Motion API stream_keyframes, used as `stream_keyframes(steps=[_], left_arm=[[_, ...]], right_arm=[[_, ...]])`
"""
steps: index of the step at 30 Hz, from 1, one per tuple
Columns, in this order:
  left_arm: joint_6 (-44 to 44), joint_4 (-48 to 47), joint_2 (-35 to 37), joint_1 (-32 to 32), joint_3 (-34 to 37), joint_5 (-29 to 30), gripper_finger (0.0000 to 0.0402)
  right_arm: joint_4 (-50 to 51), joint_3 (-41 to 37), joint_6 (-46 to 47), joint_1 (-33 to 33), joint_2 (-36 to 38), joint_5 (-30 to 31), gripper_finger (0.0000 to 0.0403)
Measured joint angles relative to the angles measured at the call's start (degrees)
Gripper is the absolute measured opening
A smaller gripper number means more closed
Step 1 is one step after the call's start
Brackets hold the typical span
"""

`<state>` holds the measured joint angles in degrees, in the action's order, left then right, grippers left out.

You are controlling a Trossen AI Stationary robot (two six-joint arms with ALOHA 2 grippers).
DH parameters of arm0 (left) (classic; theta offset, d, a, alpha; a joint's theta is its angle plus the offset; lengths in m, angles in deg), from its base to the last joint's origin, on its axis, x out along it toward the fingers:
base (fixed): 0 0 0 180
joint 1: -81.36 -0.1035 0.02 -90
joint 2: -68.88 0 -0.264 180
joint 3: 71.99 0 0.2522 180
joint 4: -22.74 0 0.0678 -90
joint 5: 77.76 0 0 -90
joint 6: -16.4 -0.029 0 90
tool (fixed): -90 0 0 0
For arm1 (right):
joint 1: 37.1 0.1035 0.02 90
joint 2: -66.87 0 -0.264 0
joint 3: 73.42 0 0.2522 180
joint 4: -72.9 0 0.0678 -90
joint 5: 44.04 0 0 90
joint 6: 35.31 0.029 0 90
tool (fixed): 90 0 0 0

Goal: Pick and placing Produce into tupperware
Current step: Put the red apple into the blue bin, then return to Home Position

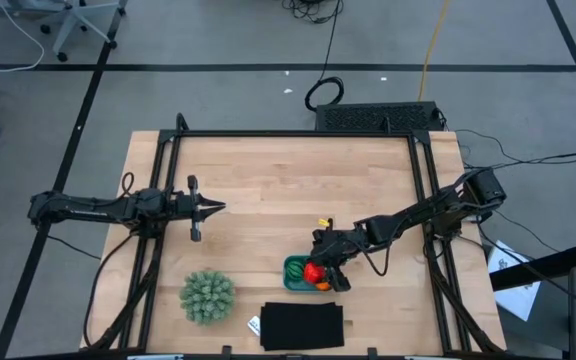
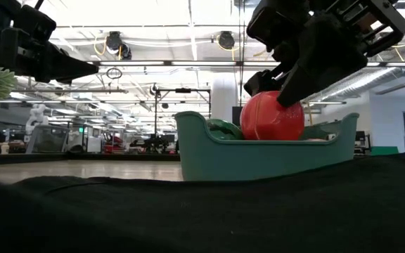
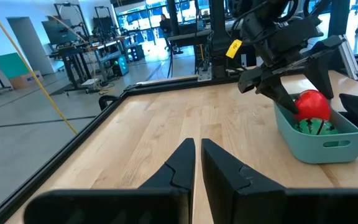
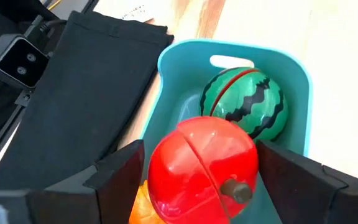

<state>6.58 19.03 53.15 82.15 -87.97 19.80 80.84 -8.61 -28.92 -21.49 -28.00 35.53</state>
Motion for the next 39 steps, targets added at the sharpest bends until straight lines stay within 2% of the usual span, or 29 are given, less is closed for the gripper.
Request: stream_keyframes(steps=[9,15,27,32,35,39], left_arm=[[0.02,-0.03,0.00,0.01,0.00,-0.01,0.0033],[-0.68,-0.13,0.00,0.01,0.00,-0.19,0.0033],[-3.25,0.09,0.00,0.24,0.00,-1.99,0.0033],[-4.65,0.72,0.00,1.63,0.00,-1.52,0.0022],[-4.98,1.27,0.00,2.58,0.00,-0.20,0.0004],[-6.79,2.03,0.02,3.81,0.00,2.62,0.0003]], right_arm=[[1.39,0.00,-0.37,0.00,2.69,0.13,0.0298],[4.30,0.00,-1.67,0.02,7.86,4.47,0.0297],[5.91,-0.02,-6.74,-0.57,17.72,6.27,0.0285],[8.52,-0.06,-9.61,-0.68,19.14,6.23,0.0225],[9.61,-0.04,-10.36,-1.39,19.43,6.14,0.0161],[10.71,-0.07,-10.93,-3.42,19.95,6.16,0.0059]])
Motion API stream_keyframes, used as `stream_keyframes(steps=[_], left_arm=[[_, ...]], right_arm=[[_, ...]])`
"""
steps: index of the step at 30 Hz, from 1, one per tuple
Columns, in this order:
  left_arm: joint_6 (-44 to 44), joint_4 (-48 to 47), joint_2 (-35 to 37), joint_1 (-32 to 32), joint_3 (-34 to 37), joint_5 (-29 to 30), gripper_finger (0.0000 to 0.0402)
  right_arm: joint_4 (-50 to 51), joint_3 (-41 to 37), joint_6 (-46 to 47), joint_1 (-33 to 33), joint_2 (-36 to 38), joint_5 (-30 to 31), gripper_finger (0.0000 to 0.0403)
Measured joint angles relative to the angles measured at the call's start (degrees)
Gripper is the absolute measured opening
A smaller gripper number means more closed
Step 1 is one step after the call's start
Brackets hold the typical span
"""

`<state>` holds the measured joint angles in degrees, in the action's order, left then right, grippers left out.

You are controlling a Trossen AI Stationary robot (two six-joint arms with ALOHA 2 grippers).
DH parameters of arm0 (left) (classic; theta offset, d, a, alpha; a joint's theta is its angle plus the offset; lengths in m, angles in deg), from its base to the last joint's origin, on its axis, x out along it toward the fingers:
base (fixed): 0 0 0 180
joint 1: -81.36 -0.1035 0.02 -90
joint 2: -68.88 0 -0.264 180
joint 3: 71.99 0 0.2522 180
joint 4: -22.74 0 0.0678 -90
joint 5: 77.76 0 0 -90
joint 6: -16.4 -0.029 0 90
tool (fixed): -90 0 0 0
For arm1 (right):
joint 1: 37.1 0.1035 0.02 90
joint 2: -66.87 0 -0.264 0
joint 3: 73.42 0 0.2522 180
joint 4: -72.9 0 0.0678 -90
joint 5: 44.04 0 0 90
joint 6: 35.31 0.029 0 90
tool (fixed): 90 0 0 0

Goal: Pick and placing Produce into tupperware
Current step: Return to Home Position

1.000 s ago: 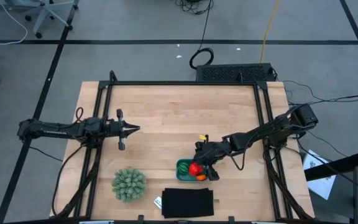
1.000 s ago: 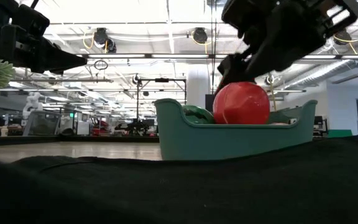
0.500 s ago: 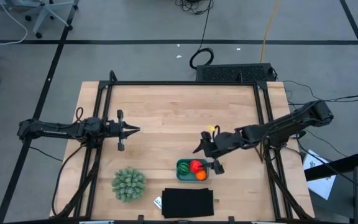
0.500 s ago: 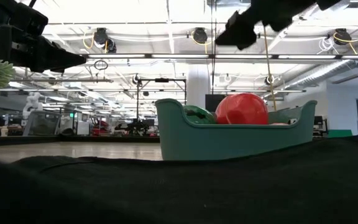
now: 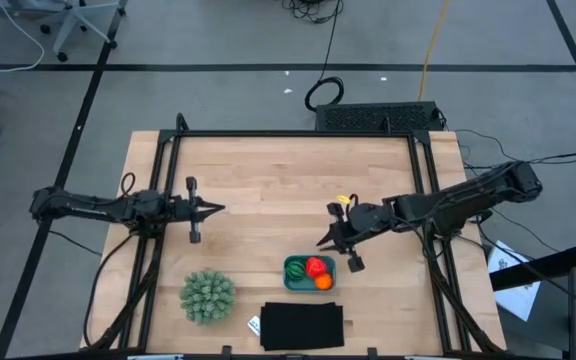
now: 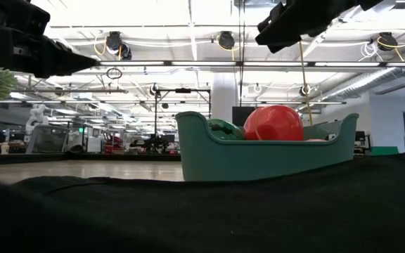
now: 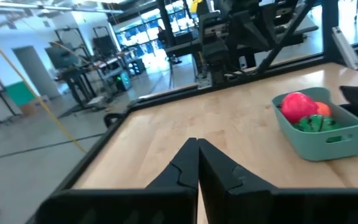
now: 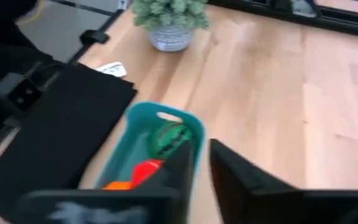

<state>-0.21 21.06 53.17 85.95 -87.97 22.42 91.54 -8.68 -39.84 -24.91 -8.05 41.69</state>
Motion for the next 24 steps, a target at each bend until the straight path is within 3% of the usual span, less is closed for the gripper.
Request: stream_keyframes(steps=[3,10,17,24], left_arm=[[-1.14,0.51,0.00,0.79,-0.02,2.12,0.0003],[-1.76,0.61,0.02,2.34,-0.02,3.90,0.0002],[-2.39,0.54,0.04,3.86,-0.02,5.06,0.0001],[-1.73,1.14,0.03,4.49,-0.02,5.90,0.0003]], right_arm=[[-0.06,-0.45,-1.97,-1.82,1.09,-0.05,0.0010],[-5.18,-5.87,-1.31,-6.61,8.52,-0.28,0.0002],[-13.71,-16.58,1.00,-9.38,22.56,0.64,0.0001],[-12.68,-22.90,0.59,-12.62,34.77,4.57,0.0001]])
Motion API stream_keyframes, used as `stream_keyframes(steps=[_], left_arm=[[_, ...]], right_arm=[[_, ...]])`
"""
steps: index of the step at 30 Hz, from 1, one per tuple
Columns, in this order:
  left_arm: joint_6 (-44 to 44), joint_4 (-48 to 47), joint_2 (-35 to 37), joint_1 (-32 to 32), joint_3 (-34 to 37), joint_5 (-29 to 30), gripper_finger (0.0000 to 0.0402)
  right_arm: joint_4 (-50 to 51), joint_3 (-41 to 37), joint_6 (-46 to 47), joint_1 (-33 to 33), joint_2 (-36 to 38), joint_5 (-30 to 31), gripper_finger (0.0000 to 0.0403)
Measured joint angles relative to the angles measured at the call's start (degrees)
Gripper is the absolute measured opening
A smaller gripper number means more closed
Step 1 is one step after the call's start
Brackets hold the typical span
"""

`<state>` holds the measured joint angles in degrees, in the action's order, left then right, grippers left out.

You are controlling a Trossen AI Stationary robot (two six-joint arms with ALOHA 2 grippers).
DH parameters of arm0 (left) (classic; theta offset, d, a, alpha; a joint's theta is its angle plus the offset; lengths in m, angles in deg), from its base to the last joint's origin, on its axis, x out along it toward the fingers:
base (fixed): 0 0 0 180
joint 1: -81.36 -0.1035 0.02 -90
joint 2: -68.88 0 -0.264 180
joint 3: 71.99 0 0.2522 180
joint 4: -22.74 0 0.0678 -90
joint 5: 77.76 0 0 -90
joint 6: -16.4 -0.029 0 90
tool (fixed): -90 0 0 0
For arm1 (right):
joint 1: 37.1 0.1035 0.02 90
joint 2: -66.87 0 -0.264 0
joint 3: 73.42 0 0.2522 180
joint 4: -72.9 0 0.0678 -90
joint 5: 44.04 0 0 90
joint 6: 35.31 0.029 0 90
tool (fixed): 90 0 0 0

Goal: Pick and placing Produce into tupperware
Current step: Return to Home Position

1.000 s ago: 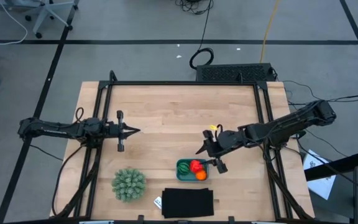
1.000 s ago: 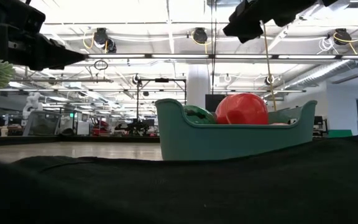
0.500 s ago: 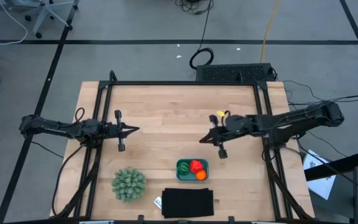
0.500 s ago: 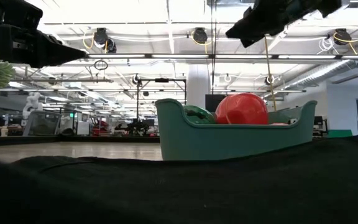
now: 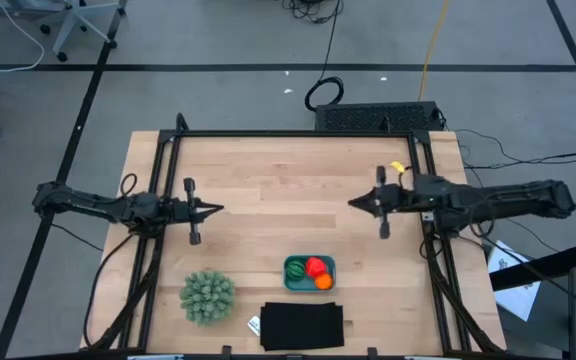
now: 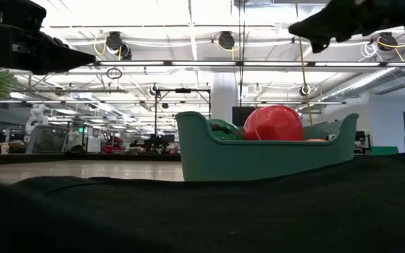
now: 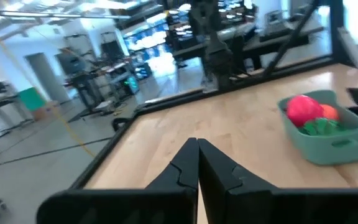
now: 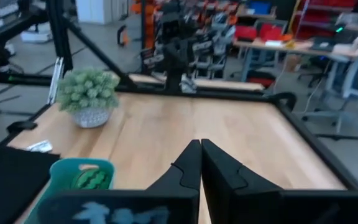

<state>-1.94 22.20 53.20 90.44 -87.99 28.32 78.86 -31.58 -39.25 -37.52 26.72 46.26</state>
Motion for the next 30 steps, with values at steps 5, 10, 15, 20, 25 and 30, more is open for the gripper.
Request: stream_keyframes(steps=[5,10,15,20,25,30], left_arm=[[-0.09,0.58,0.02,0.00,0.00,4.82,0.0004],[-0.61,0.56,0.02,0.53,0.00,5.01,0.0002],[-1.08,2.29,0.02,1.57,0.00,5.07,0.0001],[-1.05,1.68,0.02,2.42,0.00,8.95,0.0001],[-0.97,1.60,0.02,3.41,0.00,11.79,0.0001],[-1.71,2.05,0.02,4.60,0.00,7.69,0.0000]], right_arm=[[0.70,-3.77,0.50,-2.04,7.20,-0.57,0.0001],[0.08,-7.27,2.74,-1.70,12.63,-4.51,0.0000],[-0.88,-10.90,4.58,-0.94,16.88,-4.61,0.0000],[-3.73,-14.36,4.31,0.18,20.72,-4.40,0.0000],[-4.89,-16.88,1.30,0.65,24.46,-3.02,0.0000],[-4.93,-17.57,-0.03,0.65,26.81,-3.06,0.0000]])
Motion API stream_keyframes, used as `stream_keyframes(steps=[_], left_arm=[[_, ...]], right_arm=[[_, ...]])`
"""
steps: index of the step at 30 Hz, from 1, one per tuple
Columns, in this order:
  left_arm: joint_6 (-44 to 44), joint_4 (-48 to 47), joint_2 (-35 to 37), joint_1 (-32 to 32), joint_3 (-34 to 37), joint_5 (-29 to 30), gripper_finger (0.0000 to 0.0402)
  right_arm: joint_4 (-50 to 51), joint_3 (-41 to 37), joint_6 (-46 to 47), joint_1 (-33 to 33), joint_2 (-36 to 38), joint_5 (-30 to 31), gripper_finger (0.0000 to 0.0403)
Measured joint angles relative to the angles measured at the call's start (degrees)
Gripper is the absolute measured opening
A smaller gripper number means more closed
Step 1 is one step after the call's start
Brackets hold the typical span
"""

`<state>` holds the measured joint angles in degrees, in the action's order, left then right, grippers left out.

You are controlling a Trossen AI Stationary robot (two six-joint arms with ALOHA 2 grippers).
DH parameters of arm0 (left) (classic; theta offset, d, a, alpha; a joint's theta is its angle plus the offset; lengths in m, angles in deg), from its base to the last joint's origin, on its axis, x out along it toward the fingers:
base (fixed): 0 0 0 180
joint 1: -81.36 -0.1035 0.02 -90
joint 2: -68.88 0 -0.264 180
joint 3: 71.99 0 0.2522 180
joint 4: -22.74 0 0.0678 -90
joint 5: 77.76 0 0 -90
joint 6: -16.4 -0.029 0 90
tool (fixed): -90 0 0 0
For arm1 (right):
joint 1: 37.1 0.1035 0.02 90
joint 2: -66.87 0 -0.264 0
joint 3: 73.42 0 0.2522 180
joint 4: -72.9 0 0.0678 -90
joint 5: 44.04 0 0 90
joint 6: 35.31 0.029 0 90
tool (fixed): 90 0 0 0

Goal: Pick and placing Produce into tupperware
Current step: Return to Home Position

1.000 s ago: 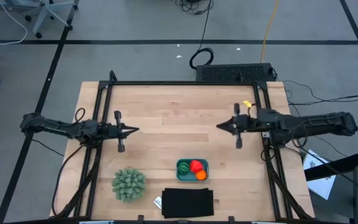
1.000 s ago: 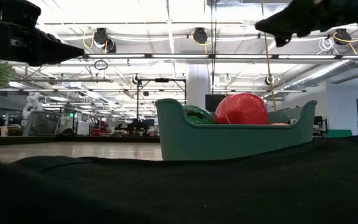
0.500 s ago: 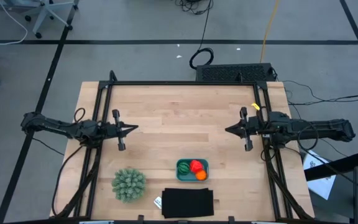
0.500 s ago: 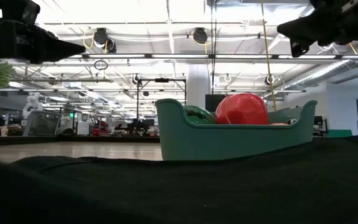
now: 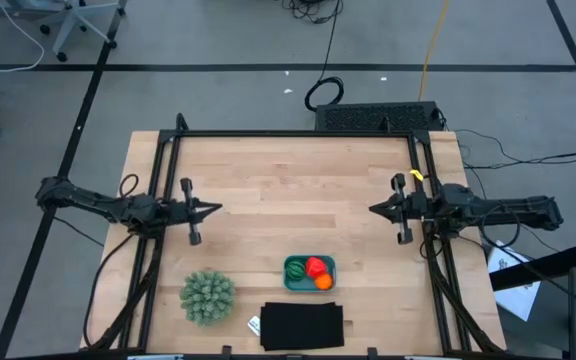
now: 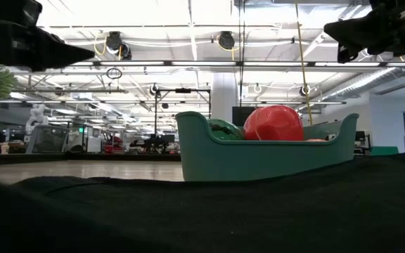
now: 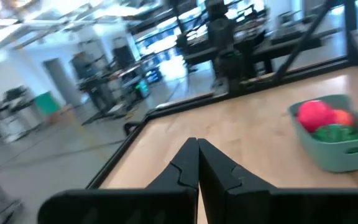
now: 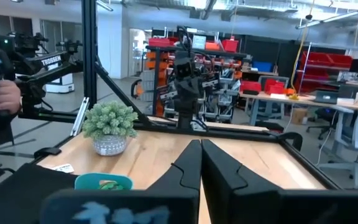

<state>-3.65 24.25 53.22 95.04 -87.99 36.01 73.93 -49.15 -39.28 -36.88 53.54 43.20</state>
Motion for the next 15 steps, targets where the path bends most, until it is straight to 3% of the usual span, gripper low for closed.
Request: stream_keyframes(steps=[4,10,15], left_arm=[[-3.05,2.79,0.00,0.52,0.00,-6.11,0.0000],[-6.18,4.74,1.94,1.80,0.00,-2.30,0.0000],[-6.97,-0.45,6.64,3.29,-0.23,0.03,0.0000]], right_arm=[[0.11,-0.33,-1.05,0.00,0.82,0.00,0.0000],[1.72,-0.33,-0.79,0.00,3.27,-0.22,0.0000],[4.63,-0.35,-0.20,0.00,6.75,-0.26,0.0000]])
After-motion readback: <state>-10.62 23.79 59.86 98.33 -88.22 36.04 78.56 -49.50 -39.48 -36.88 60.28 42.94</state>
